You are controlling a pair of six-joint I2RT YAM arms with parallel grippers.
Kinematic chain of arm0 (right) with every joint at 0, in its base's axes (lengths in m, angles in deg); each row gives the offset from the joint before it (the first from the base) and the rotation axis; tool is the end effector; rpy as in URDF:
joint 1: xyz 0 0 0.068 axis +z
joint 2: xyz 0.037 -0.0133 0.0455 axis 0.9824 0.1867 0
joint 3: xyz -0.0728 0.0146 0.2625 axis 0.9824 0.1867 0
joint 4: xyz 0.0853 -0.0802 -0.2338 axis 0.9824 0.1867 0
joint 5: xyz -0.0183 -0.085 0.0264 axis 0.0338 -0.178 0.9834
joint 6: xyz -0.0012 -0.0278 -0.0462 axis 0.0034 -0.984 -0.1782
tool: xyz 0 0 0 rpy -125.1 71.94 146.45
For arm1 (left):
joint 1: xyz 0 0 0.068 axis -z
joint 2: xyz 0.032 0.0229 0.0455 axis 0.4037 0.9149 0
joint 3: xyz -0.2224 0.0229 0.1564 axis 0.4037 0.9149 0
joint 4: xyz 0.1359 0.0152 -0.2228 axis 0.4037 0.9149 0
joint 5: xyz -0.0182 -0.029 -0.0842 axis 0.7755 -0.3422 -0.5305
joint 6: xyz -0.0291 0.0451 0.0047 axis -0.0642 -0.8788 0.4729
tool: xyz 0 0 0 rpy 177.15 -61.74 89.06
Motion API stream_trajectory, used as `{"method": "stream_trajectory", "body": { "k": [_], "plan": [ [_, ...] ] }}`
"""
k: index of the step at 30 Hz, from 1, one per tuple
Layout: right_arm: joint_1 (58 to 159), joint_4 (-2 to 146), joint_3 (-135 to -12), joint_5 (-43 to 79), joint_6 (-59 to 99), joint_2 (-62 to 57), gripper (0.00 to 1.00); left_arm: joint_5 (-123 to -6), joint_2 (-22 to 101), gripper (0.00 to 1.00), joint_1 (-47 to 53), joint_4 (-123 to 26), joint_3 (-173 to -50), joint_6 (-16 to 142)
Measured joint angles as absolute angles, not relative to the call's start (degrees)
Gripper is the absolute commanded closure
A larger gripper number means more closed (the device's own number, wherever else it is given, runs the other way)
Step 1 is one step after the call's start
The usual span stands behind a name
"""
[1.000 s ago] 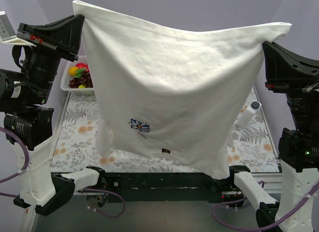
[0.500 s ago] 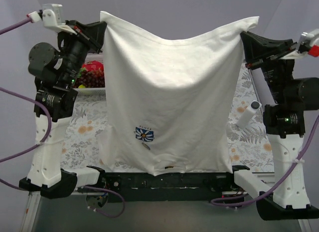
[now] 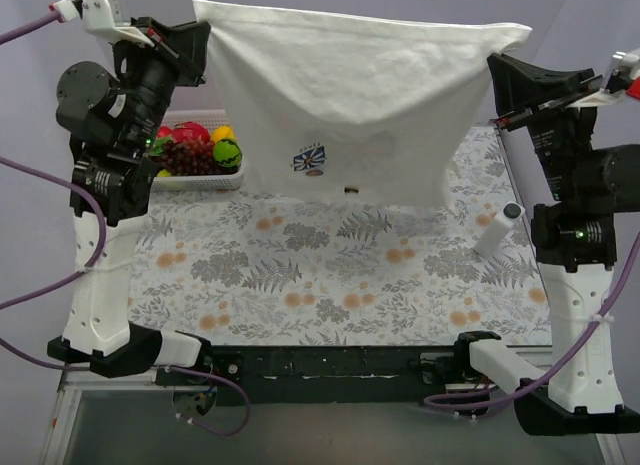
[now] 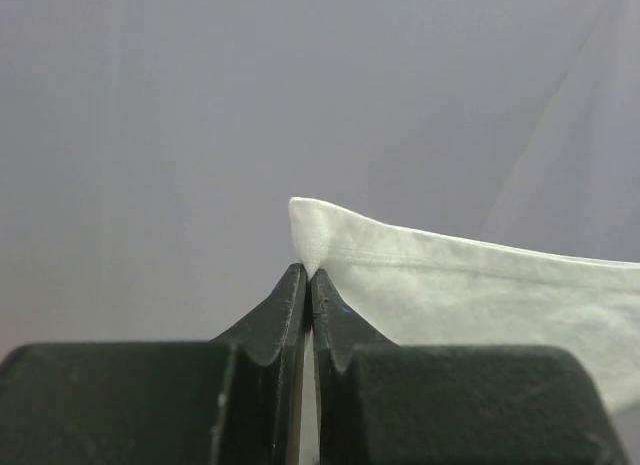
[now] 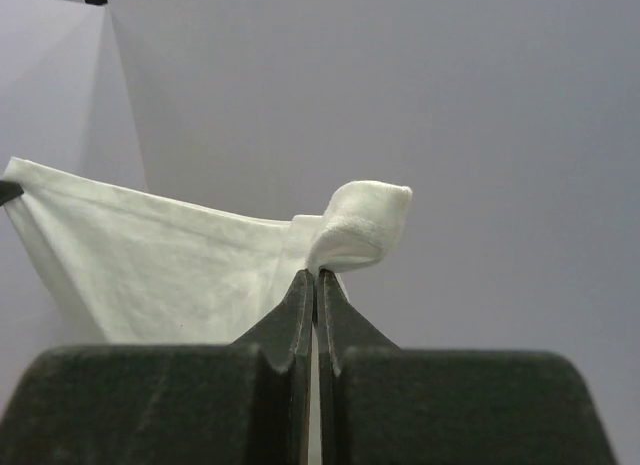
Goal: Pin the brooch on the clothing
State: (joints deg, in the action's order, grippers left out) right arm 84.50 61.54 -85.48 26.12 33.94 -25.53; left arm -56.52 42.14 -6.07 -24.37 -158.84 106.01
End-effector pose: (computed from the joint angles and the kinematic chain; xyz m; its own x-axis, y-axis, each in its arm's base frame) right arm 0.1485 0.0235 0.5787 0.4795 0.3891 -0.7866 -0.5021 0.8567 0.1177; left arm 0.2063 -0.0663 0.6136 -0.0737 -0.8318 -0.5501 0.4336 0.4700 -0.7688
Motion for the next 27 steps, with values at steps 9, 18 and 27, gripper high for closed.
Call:
{"method": "stream_trajectory", "body": {
  "k": [9,18,27],
  "plan": [
    [84.5,56.01,-83.51,25.86,35.49,-35.01,0.99,-58.86,34.12,1.0,-6.07,-25.27,-159.38,106.58],
    [84.5,55.1,-81.52,26.66,37.89,-39.32,0.99,-64.83,28.21,1.0,-6.07,-25.16,-158.05,109.27],
    [84.5,56.19,-81.13,26.99,38.11,-44.22,0.99,-69.98,25.85,1.0,-6.07,-24.83,-157.06,112.0]
  ]
}}
